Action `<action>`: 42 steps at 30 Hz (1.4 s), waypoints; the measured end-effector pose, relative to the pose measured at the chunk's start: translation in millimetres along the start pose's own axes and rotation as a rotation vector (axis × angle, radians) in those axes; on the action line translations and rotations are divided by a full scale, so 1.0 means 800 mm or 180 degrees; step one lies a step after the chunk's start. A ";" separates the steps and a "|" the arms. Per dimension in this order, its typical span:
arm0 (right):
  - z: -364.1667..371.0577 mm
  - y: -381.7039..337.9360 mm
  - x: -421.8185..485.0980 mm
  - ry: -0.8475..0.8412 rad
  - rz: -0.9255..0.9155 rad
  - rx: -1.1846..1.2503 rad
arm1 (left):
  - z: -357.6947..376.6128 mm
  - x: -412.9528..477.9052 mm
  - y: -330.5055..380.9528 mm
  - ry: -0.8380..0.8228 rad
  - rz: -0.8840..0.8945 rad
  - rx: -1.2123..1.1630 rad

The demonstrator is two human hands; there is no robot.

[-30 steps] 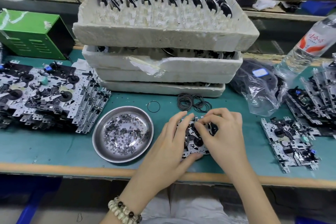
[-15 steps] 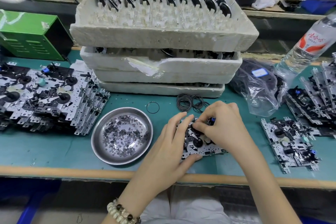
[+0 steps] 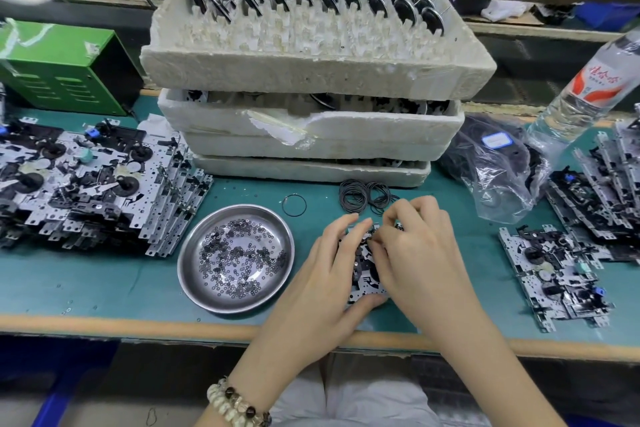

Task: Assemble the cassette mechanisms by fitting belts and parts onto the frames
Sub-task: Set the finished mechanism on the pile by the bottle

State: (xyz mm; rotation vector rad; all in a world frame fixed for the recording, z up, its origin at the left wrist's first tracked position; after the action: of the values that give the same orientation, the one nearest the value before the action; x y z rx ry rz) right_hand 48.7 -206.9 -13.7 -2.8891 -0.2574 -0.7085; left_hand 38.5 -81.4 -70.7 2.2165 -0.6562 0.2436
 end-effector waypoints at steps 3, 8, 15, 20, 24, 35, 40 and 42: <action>0.001 0.003 0.006 -0.0064 -0.0100 -0.0015 | 0.001 0.000 -0.001 0.0008 0.0000 -0.0005; 0.001 0.001 0.010 -0.0009 -0.0207 0.0034 | 0.003 0.000 -0.003 -0.0081 0.0031 0.0094; -0.001 0.019 0.005 0.0012 0.0065 0.0405 | -0.005 0.003 -0.001 0.0009 0.0139 -0.0096; -0.001 0.018 0.001 -0.0201 0.0133 0.0314 | -0.007 0.002 0.001 -0.0137 0.0193 -0.0238; -0.008 0.034 0.000 -0.0323 0.0264 0.0719 | -0.008 0.000 0.004 -0.0267 0.0136 -0.0318; 0.016 0.054 -0.045 -0.1002 0.0009 0.1505 | -0.017 0.000 0.010 -0.0299 -0.0103 -0.0466; 0.002 0.064 -0.046 -0.0408 0.0454 0.1406 | -0.018 0.000 0.012 -0.0292 -0.0014 -0.0441; -0.014 0.082 -0.049 -0.0093 0.0829 0.1273 | -0.018 0.000 0.012 -0.0282 -0.0002 -0.0409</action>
State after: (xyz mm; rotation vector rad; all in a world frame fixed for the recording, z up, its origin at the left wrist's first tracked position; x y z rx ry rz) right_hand 22.7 -277.6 -29.9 -2.4905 -0.0187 -0.5023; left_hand 33.8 -75.7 -55.1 2.1135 -0.6997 0.1004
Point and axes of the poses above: each hand's wrist, its own x-axis towards the middle knuckle, its own z-axis out of the palm, y = z × x, the point moved 4 cm from there along x, towards the middle knuckle, and after that the axes turned 9 degrees about y, right-handed, at the moved point
